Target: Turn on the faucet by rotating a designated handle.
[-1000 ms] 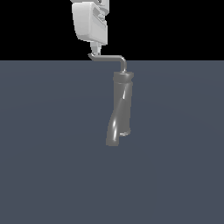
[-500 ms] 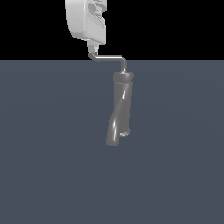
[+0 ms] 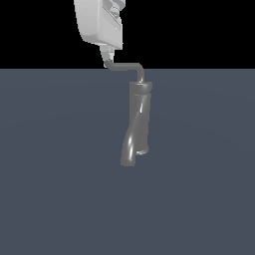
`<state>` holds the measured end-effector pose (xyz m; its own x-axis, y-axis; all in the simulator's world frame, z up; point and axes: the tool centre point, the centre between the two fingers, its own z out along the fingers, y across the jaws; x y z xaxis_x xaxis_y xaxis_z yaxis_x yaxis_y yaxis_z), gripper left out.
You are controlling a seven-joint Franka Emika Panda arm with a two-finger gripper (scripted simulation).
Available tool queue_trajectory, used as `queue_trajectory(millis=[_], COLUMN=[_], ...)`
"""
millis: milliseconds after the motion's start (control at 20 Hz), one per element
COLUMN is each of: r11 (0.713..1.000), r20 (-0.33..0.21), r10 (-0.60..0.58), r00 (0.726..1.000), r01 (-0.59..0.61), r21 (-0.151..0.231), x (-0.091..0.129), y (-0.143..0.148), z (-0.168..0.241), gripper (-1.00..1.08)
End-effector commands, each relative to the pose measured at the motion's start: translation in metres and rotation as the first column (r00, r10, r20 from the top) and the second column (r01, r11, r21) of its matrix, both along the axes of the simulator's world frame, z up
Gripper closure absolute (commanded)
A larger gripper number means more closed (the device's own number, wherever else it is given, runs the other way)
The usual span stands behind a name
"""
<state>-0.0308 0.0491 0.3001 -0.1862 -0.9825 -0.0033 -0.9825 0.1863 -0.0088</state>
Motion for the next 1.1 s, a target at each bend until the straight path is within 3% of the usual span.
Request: queue_trajectory(millis=[0, 600, 700, 1050], r11=[1.0, 1.0, 1.0, 1.0], r20=[-0.006, -0.009, -0.005, -0.007], r10=[-0.006, -0.004, 0.003, 0.0], r00=[1.0, 1.0, 1.0, 1.0], r01=[0.006, 0.004, -0.003, 0.0], r21=[-0.002, -0.002, -0.002, -0.001], x=[-0.011, -0.05, -0.045, -0.057], y=[-0.008, -0.027, -0.021, -0.061], z=[0.0, 0.0, 0.0, 0.0], gripper=[1.08, 1.08, 1.08, 1.08])
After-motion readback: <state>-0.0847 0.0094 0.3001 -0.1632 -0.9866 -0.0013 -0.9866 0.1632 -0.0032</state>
